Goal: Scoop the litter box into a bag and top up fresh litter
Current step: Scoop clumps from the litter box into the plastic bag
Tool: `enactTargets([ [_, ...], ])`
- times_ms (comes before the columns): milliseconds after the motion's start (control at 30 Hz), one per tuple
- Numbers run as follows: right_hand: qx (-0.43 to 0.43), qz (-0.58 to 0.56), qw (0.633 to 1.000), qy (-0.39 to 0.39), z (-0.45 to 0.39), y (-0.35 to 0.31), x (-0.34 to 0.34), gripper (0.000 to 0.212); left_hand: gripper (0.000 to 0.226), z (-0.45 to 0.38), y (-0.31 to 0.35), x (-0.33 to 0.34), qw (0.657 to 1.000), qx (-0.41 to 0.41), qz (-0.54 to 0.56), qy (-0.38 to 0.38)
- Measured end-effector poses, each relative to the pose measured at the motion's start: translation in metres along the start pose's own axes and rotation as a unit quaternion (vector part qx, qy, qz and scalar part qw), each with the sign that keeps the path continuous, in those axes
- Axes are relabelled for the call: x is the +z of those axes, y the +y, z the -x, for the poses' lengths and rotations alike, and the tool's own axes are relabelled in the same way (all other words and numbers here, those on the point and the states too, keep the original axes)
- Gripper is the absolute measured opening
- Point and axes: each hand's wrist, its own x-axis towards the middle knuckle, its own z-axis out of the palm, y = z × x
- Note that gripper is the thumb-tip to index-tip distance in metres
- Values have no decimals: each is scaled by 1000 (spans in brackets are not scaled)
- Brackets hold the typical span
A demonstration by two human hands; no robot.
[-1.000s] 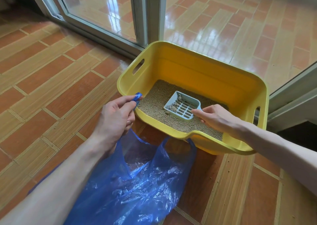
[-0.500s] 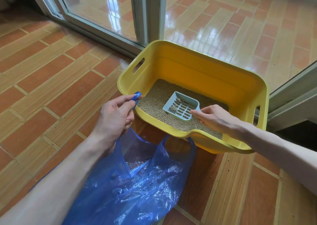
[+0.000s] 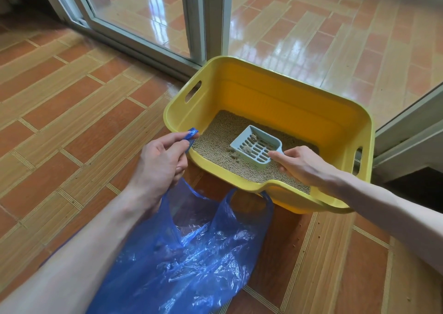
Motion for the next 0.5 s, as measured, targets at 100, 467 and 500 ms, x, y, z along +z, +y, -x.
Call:
enactTargets([
  [100, -2, 12, 1000, -6, 1, -3, 1, 57, 27, 0, 0, 0, 1000, -1, 2, -1],
  [467, -25, 20, 999, 7, 15, -15, -8, 57, 26, 0, -1, 0, 1000, -1, 3, 1],
  [500, -35, 20, 999, 9, 18, -17, -11, 58, 26, 0, 0, 1, 1000, -1, 3, 0],
])
